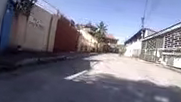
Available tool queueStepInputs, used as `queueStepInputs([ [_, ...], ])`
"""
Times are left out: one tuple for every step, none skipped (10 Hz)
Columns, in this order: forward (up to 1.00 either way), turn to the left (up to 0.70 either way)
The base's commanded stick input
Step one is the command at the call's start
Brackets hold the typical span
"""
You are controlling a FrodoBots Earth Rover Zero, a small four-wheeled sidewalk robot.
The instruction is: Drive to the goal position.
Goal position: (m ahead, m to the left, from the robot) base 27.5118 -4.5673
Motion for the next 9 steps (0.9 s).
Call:
queueStepInputs([
  [0.7,0.0],
  [0.7,0.0],
  [0.7,0.0],
  [0.7,0.0],
  [0.7,0.0],
  [0.7,0.0],
  [0.7,0.0],
  [0.7,0.0],
  [0.7,0.0],
])
